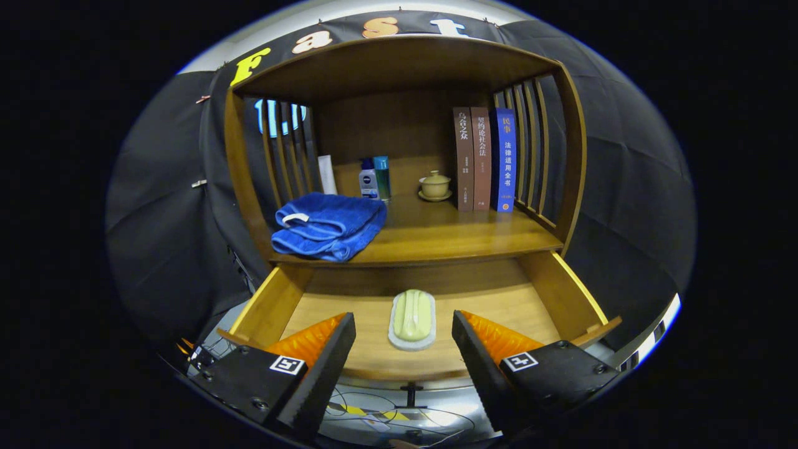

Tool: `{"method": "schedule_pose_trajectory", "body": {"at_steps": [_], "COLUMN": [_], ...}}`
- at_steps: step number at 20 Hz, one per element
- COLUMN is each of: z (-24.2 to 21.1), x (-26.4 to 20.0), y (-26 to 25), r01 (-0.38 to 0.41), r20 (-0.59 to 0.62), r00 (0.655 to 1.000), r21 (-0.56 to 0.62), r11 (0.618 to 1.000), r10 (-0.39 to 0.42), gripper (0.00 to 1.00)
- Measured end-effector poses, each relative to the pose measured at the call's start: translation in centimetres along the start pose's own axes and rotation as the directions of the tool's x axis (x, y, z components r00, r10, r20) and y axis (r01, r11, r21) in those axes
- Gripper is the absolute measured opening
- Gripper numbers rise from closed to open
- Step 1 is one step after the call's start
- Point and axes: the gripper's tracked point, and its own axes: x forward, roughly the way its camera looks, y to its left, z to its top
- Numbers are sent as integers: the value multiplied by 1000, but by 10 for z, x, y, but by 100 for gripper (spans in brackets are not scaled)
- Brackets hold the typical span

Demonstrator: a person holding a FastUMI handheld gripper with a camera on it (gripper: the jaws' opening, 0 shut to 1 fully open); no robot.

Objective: Pull open the drawer, take out the items inside it, and place them on the countertop above the cabinet.

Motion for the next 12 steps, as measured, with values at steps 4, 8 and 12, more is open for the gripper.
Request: {"method": "schedule_pose_trajectory", "body": {"at_steps": [4, 8, 12], "z": [1, -19, -48], "x": [49, 99, 128], "y": [-1, -3, -12], "r01": [4, 11, 58], "r20": [-98, -251, -420], "r00": [995, 968, 906], "r21": [2, 7, -4], "r11": [1000, 1000, 998], "r10": [-3, -8, -54], "gripper": [99, 98, 96]}}
